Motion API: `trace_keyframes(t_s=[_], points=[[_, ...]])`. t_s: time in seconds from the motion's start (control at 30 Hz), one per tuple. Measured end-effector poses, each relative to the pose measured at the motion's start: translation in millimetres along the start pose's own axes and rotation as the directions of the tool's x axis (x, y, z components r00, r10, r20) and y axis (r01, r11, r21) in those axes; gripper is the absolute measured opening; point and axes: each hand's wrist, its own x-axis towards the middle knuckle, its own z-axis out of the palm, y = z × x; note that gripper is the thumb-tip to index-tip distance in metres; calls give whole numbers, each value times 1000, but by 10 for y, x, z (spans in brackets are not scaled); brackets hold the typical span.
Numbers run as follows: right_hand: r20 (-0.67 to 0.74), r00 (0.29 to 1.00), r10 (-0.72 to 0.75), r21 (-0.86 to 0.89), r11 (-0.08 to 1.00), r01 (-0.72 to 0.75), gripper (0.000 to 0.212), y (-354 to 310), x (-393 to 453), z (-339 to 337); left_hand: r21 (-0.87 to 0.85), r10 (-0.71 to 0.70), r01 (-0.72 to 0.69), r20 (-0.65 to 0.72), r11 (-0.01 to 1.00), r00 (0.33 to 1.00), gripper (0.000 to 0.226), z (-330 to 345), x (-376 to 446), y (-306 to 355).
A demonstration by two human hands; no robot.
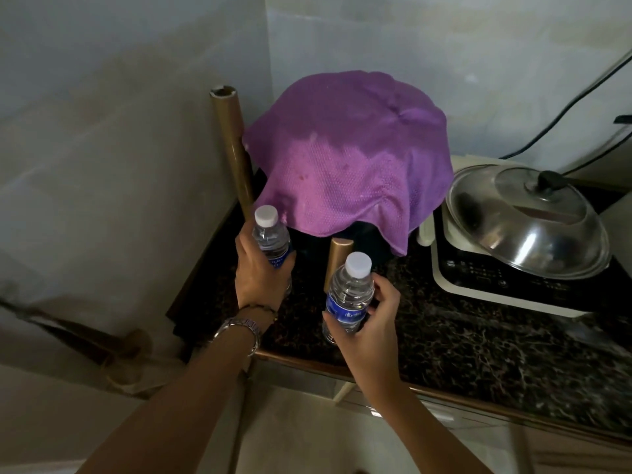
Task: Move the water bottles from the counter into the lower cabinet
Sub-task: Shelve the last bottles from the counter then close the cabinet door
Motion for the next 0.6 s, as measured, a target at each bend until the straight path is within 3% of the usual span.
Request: trace_keyframes(t_s=[0.6], points=[[5,986,168,-44,985,-168,79,-178,-12,90,-156,-19,28,63,987,998,77,-479,-422,-126]])
